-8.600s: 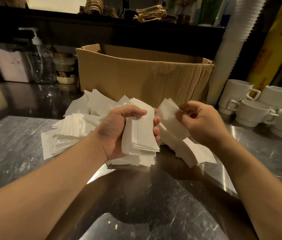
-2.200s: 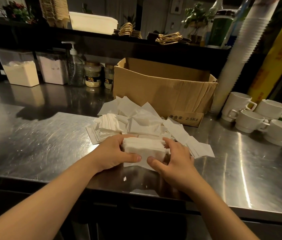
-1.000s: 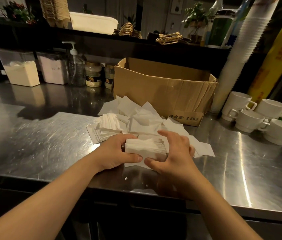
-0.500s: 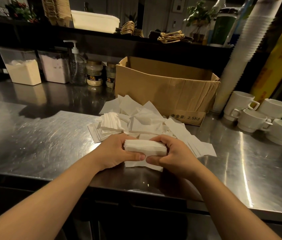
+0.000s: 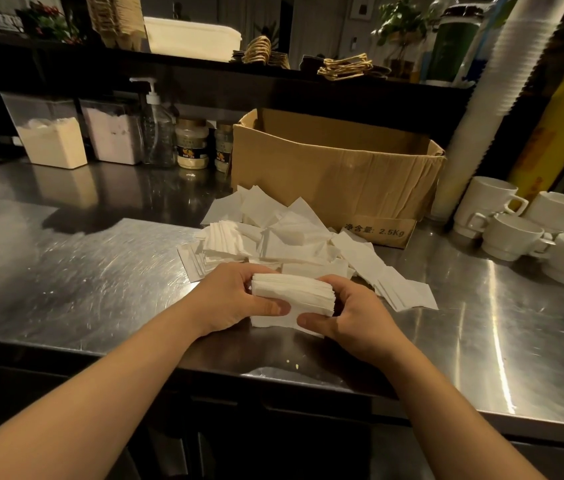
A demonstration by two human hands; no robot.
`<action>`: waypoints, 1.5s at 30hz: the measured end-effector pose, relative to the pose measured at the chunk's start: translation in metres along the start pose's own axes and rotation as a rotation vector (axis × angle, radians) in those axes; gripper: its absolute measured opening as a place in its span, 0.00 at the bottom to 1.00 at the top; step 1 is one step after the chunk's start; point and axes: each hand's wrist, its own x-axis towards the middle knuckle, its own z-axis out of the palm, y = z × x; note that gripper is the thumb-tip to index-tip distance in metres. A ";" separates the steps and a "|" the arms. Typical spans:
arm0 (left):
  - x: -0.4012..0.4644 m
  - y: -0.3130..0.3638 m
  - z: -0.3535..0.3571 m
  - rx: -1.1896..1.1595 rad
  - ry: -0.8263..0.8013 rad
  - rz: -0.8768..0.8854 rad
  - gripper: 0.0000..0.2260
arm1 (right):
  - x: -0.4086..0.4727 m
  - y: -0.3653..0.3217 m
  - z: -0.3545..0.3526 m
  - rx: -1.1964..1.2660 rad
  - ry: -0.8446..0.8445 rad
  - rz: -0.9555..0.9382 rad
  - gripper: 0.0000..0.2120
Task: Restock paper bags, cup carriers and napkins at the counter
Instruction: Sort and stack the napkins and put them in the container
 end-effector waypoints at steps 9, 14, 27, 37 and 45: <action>-0.001 0.002 0.001 -0.004 0.025 0.028 0.19 | 0.003 0.004 0.001 0.032 0.004 -0.023 0.20; -0.002 0.003 0.002 -0.008 0.032 0.013 0.19 | 0.001 0.000 0.000 0.027 -0.011 -0.022 0.20; 0.019 0.037 -0.025 -0.066 -0.022 -0.011 0.15 | 0.033 -0.047 -0.023 0.268 0.059 -0.195 0.18; 0.101 0.068 -0.092 -0.336 0.024 0.004 0.13 | 0.157 -0.105 -0.034 0.646 0.090 -0.169 0.19; 0.149 0.094 -0.164 -0.521 0.087 -0.043 0.12 | 0.237 -0.182 -0.062 0.460 0.045 -0.138 0.17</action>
